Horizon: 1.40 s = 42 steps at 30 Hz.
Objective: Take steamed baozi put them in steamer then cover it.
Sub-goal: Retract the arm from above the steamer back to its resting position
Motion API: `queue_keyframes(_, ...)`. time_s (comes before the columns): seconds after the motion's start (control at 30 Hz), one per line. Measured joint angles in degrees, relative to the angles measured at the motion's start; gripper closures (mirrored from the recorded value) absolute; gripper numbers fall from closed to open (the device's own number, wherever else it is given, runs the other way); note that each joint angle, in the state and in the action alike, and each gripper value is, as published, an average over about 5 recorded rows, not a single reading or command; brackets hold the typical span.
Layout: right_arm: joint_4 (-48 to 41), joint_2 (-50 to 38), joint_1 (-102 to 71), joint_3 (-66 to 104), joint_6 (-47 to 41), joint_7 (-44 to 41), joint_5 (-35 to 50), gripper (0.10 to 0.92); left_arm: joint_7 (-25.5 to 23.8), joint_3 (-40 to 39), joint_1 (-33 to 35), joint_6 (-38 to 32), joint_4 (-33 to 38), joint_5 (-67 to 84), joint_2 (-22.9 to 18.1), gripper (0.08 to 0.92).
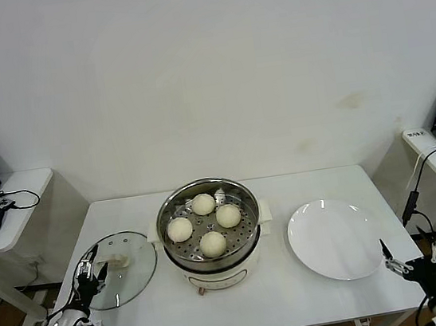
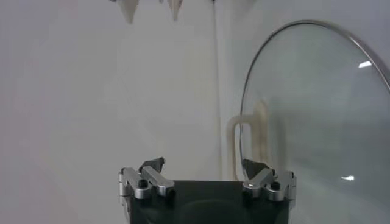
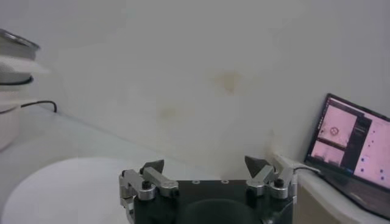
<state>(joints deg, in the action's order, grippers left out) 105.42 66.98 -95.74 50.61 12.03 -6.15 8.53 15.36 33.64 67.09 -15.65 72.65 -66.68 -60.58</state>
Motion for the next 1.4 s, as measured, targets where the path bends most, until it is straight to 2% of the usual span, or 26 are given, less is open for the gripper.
queue_keyframes(0.6, -0.90, 0.77, -0.52, -0.04, 0.51, -0.34, -0.51, 0.203, -0.49, -1.57, -5.40, 0.02, -4.15, -0.80, -1.35, 0.189)
queue_keyframes(0.7, -1.03, 0.87, -0.51, -0.10, 0.53, -0.39, -0.56, 0.203, -0.50, -1.67, -6.04, -0.01, -4.93, -0.74, -1.37, 0.244)
queue_keyframes(1.03, -1.35, 0.87, -0.19, -0.76, 0.50, -0.54, -0.93, 0.203, -1.02, -1.93, -6.84, -0.13, -7.11, 0.06, -1.26, 0.535)
queue_keyframes(1.4, -1.17, 0.21, -0.35, -1.05, 0.50, -0.64, -0.98, 0.203, 1.40, -1.29, -6.77, -1.27, -8.14, 1.12, -1.94, 0.839)
